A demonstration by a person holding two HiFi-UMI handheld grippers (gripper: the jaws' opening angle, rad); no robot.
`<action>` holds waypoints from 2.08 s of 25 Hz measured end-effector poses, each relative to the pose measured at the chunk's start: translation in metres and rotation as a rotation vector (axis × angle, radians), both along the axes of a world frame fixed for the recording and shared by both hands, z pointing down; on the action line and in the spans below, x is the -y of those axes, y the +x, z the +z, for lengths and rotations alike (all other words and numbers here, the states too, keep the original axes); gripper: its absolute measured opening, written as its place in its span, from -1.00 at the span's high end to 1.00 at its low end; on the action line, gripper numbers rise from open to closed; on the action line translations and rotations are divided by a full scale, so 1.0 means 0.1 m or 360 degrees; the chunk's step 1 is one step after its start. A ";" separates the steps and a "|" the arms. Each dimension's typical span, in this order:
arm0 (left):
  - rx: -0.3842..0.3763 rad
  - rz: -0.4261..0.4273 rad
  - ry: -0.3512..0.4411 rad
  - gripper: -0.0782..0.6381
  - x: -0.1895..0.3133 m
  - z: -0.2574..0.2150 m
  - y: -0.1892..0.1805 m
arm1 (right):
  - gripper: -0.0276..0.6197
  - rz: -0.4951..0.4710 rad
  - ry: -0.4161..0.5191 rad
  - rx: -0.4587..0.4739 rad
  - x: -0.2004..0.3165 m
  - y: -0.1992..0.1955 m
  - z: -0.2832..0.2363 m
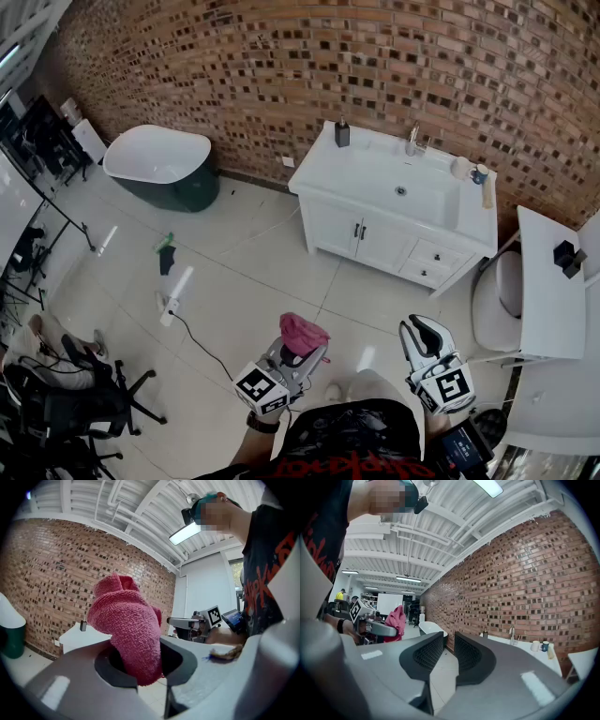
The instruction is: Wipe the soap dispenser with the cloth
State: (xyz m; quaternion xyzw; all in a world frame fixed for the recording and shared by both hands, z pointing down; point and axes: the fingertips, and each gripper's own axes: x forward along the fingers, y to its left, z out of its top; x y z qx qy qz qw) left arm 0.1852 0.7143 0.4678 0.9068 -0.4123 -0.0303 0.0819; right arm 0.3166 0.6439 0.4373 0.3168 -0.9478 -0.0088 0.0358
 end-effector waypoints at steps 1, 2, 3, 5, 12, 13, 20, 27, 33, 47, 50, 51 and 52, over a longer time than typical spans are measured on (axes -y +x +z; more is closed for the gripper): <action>-0.0007 -0.0006 -0.0011 0.53 0.09 0.01 -0.04 | 0.73 -0.0001 -0.0004 -0.0003 0.10 -0.04 0.04; -0.0012 -0.0011 -0.0021 0.53 0.18 0.03 -0.07 | 0.73 -0.0003 -0.0008 -0.0004 0.20 -0.09 0.07; -0.0017 -0.0013 -0.0028 0.53 0.28 0.07 -0.10 | 0.73 -0.0006 -0.0010 -0.0002 0.32 -0.13 0.10; -0.0019 -0.0013 -0.0039 0.53 0.55 0.15 -0.15 | 0.73 -0.0015 -0.0012 0.0011 0.62 -0.21 0.12; 0.0040 -0.0037 -0.0042 0.53 2.11 -0.01 -0.31 | 0.69 -0.0060 -0.0002 0.0120 2.16 -0.46 0.03; 0.0051 -0.0037 -0.0031 0.53 2.31 -0.09 -0.32 | 0.69 -0.0068 0.0001 0.0135 2.33 -0.49 -0.01; 0.0125 -0.0001 0.0031 0.53 3.41 -0.40 -0.30 | 0.68 -0.0120 0.0034 0.0177 3.33 -0.65 -0.22; 0.0081 -0.0045 -0.0104 0.53 4.07 -0.14 -0.76 | 0.77 -0.0139 -0.0074 0.0208 4.08 -1.07 -0.10; -0.0037 0.0029 -0.0053 0.53 4.70 0.02 -1.35 | 0.79 -0.0108 -0.0131 0.0169 4.72 -1.66 0.05; -0.0023 0.0183 -0.0054 0.53 6.55 -0.04 -2.29 | 0.57 0.0134 -0.0099 -0.0027 6.28 -2.49 -0.02; 0.0000 0.0139 -0.0107 0.53 7.00 0.13 -2.36 | 0.50 0.0103 -0.0150 0.0040 6.80 -2.54 0.20; 0.0004 0.0121 -0.0118 0.53 7.14 0.14 -2.37 | 0.41 0.0095 -0.0169 0.0057 6.96 -2.55 0.25; 0.0003 0.0111 -0.0114 0.53 7.27 0.12 -2.37 | 0.34 0.0093 -0.0182 0.0077 7.11 -2.55 0.29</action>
